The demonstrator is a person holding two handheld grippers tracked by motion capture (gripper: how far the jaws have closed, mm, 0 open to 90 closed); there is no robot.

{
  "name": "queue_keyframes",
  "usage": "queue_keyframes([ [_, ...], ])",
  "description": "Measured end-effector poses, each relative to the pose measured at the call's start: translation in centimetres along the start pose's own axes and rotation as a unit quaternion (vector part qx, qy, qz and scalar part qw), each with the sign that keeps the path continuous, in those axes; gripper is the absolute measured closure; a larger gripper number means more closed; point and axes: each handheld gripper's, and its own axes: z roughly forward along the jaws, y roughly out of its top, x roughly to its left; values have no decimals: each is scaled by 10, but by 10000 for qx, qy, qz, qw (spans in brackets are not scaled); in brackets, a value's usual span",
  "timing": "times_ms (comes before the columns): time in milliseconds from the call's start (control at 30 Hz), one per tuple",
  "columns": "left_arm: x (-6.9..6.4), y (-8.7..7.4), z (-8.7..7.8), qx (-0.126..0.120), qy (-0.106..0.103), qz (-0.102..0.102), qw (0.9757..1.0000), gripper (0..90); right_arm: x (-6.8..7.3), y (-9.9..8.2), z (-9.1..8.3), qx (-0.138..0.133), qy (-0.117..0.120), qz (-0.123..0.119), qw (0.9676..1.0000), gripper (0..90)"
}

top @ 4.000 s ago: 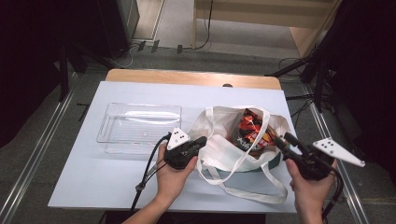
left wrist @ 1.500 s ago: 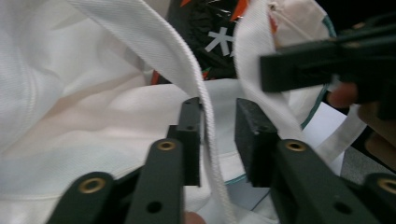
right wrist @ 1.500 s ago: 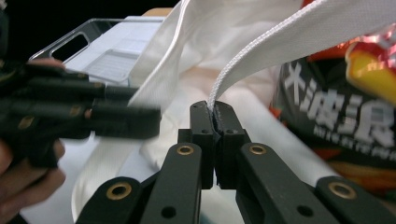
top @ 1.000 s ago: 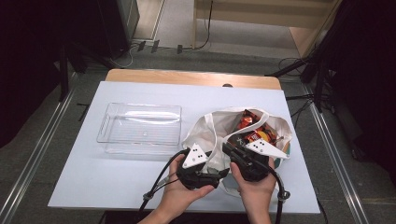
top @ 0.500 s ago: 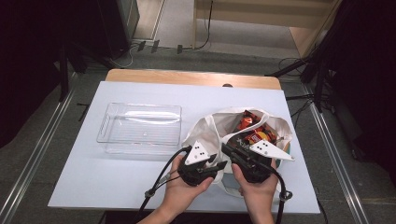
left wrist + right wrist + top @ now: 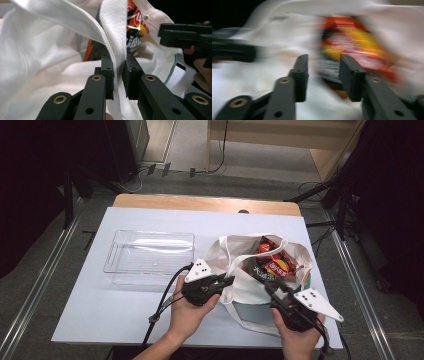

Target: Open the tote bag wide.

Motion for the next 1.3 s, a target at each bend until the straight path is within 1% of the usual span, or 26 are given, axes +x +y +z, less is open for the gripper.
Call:
queue_keyframes([
  [33, 0, 2, 0, -31, -17, 13, 10000, 814, -6, -2, -5, -100, -329, 112, 9993, 578],
  [67, 0, 3, -1, -62, -7, 22, 10000, 814, -12, -2, -8, -178, -481, 241, 9984, 528],
  [100, 0, 5, -1, -99, -15, 21, 9999, 814, -17, -1, -10, -202, -677, 329, 9970, 492],
  [167, 2, 8, -1, -135, -32, -11, 9999, 814, -25, 2, -15, -313, -961, 496, 9936, 455],
  [200, 2, 9, -1, -155, -22, -15, 9999, 814, -27, 2, -18, -377, -1085, 510, 9921, 445],
  [300, 5, 12, -2, -223, -25, -80, 9997, 813, -30, 4, -20, -387, -1286, 467, 9898, 424],
  [333, 6, 13, -2, -236, -25, -93, 9997, 814, -32, 5, -20, -396, -1318, 471, 9894, 422],
  [400, 8, 15, -2, -276, 20, -79, 9996, 814, -36, 5, -19, -356, -1432, 542, 9876, 411],
  [433, 8, 17, -3, -289, 21, -90, 9995, 814, -40, 6, -18, -309, -1397, 603, 9879, 420],
  [467, 9, 17, -3, -303, 14, -95, 9995, 814, -42, 6, -17, -244, -1311, 641, 9890, 436],
  [533, 9, 20, -4, -325, 57, -59, 9994, 815, -46, 8, -11, -75, -1198, 614, 9909, 439],
  [633, 10, 24, -3, -406, 87, -68, 9991, 815, -48, 7, -7, 1, -988, 702, 9926, 536],
  [700, 11, 27, -3, -471, 107, -74, 9988, 815, -46, 6, -4, 50, -873, 634, 9941, 647],
  [733, 12, 29, -2, -508, 132, -91, 9986, 814, -45, 5, -3, 84, -836, 603, 9946, 675],
  [800, 14, 32, 0, -595, 144, -183, 9980, 815, -44, 3, -2, 117, -829, 568, 9949, 722],
  [833, 16, 33, 1, -611, 196, -200, 9977, 815, -45, 3, -2, 107, -803, 572, 9951, 741],
  [900, 19, 37, 4, -664, 247, -323, 9970, 814, -46, 3, -3, 97, -793, 606, 9950, 765],
  [967, 22, 41, 7, -740, 318, -480, 9956, 813, -47, 3, -4, 83, -777, 612, 9951, 773],
  [1000, 23, 44, 10, -752, 385, -528, 9950, 813, -47, 3, -4, 81, -770, 619, 9951, 774],
  [1033, 25, 45, 11, -744, 438, -524, 9949, 813, -47, 3, -4, 83, -764, 625, 9951, 778],
  [1100, 28, 47, 17, -733, 589, -580, 9939, 812, -48, 3, -4, 69, -775, 601, 9952, 786],
  [1167, 33, 46, 23, -633, 740, -594, 9935, 812, -48, 3, -4, 50, -782, 563, 9953, 797],
  [1233, 36, 43, 31, -483, 988, -599, 9921, 810, -49, 3, -5, 70, -762, 581, 9954, 805],
  [1300, 40, 40, 38, -349, 1126, -625, 9911, 808, -50, 3, -5, 56, -772, 575, 9953, 813],
])
